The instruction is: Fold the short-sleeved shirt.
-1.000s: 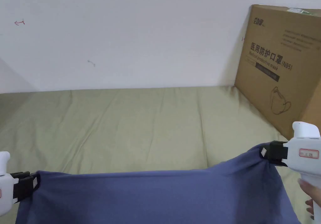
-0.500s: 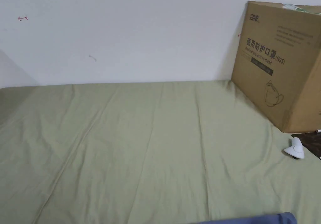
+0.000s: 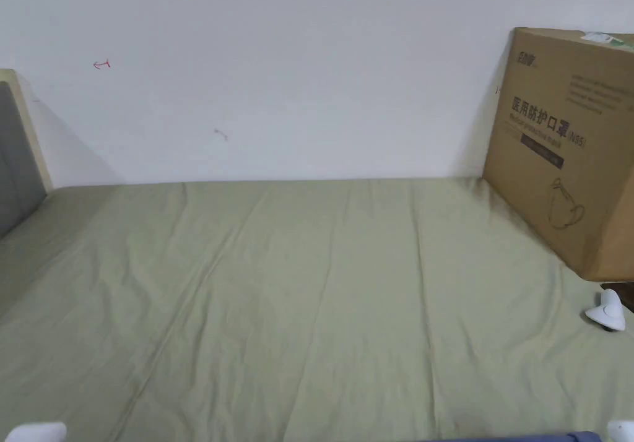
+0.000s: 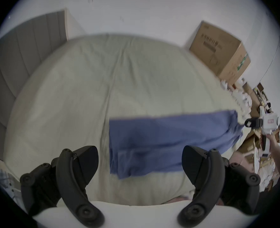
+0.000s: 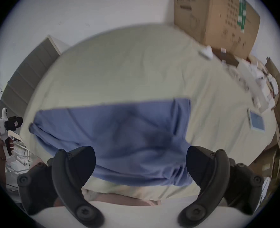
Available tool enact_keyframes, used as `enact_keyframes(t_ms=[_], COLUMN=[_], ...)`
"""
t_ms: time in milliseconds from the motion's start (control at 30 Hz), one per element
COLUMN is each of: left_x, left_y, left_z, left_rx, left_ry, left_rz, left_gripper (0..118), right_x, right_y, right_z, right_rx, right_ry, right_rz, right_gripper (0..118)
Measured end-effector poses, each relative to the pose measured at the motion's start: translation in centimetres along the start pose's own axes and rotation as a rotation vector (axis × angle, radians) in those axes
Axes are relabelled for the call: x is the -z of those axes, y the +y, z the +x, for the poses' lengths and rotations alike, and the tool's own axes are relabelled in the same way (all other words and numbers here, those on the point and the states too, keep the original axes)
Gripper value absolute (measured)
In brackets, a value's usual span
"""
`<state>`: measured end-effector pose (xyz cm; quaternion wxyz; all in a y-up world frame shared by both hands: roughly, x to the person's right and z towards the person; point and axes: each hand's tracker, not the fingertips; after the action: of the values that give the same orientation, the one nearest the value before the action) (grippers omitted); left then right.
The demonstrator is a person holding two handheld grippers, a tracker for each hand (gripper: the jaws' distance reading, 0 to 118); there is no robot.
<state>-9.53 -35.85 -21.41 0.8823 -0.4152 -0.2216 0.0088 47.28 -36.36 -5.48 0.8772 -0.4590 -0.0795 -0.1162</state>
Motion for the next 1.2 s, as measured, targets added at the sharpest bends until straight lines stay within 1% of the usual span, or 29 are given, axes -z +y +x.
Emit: enact_keyframes(t_ms=[67, 167, 200, 233, 267, 300, 333, 367, 400, 433, 467, 500, 533, 767, 833, 867, 900, 967, 1067, 1100, 1133, 1167, 1200], left_x=[-3.2, -6.8, -7.7, -8.3, -8.7, -9.0, -9.2, -9.4, -9.4, -9.3, -9.5, -9.5, -9.6, -9.4, -9.4, -9.2, -9.0, -8.0, -4.9, -3.7, -2.5, -1.6, -1.1], left_y=[2.1, 3.8, 4.0, 3.9, 3.4, 3.0, 2.7, 2.3, 1.9, 1.4, 0.7, 0.2, -0.1, 0.4, 1.4, 2.2, 3.1, 4.7, 5.8, 5.6, 4.8, 4.0, 3.2], left_z=[2.4, 6.3, 7.7, 8.8, 9.9, 10.7, 11.5, 12.3, 12.9, 13.2, 13.5, 13.6, 13.7, 13.2, 12.5, 11.6, 10.2, 6.7, -0.4, -2.4, -4.2, -5.9, -6.6], left_rx=[0.009, 0.03, 0.03, 0.033, 0.034, 0.037, 0.04, 0.045, 0.052, 0.061, 0.07, 0.069, 0.075, 0.067, 0.047, 0.034, 0.015, -0.089, -0.357, -0.428, -0.479, -0.488, -0.472], left_ry=[-0.017, 0.002, 0.02, 0.035, 0.045, 0.052, 0.064, 0.091, 0.111, 0.112, 0.141, 0.12, 0.102, 0.135, 0.109, 0.079, 0.028, -0.156, -0.526, -0.621, -0.673, -0.662, -0.617], left_rz=[0.192, 0.476, 0.576, 0.665, 0.755, 0.804, 0.844, 0.859, 0.861, 0.857, 0.871, 0.88, 0.878, 0.821, 0.787, 0.736, 0.672, 0.517, 0.195, 0.106, 0.042, 0.006, -0.014], left_gripper=[107, 107, 106, 102, 88, 69, 69, 61, 43, 15, 0, 0, 0, 0, 0, 0, 0, 0, 0, 0, 0, 0, 6], right_x=[-3.3, -7.4, -8.6, -9.5, -10.2, -10.9, -11.5, -11.9, -12.3, -12.5, -12.6, -12.8, -13.0, -13.3, -13.2, -13.1, -13.0, -12.8, -12.4, -12.3, -12.0, -11.7, -11.3], right_y=[1.4, 2.4, 2.3, 2.0, 1.5, 1.0, 0.5, 0.1, -0.3, -0.5, -0.8, -1.1, -1.0, -0.6, -0.4, -0.2, -0.1, 0.0, 0.1, 0.2, 0.3, 0.4, 0.5], right_z=[-2.3, -5.6, -6.6, -7.4, -8.2, -8.9, -9.4, -9.7, -10.1, -10.4, -10.4, -10.2, -9.7, -9.4, -9.7, -9.8, -10.1, -10.4, -11.0, -11.0, -11.2, -11.3, -11.4], right_rx=[-0.024, -0.05, -0.055, -0.058, -0.053, -0.039, -0.028, -0.018, -0.019, -0.025, -0.028, -0.023, -0.024, 0.001, 0.003, 0.002, -0.004, -0.026, -0.056, -0.06, -0.064, -0.069, -0.076], right_ry=[0.035, 0.076, 0.082, 0.082, 0.081, 0.087, 0.105, 0.108, 0.095, 0.044, 0.007, 0.02, 0.053, 0.033, 0.041, 0.046, 0.056, 0.067, 0.076, 0.083, 0.092, 0.094, 0.094], right_rz=[0.174, 0.488, 0.615, 0.721, 0.813, 0.88, 0.935, 0.961, 0.979, 0.986, 0.996, 1.001, 0.99, 0.985, 0.978, 0.969, 0.956, 0.935, 0.908, 0.895, 0.878, 0.86, 0.844], right_gripper=[112, 110, 109, 107, 101, 89, 89, 82, 64, 30, 3, 3, 3, 3, 3, 3, 3, 3, 3, 3, 3, 3, 3])
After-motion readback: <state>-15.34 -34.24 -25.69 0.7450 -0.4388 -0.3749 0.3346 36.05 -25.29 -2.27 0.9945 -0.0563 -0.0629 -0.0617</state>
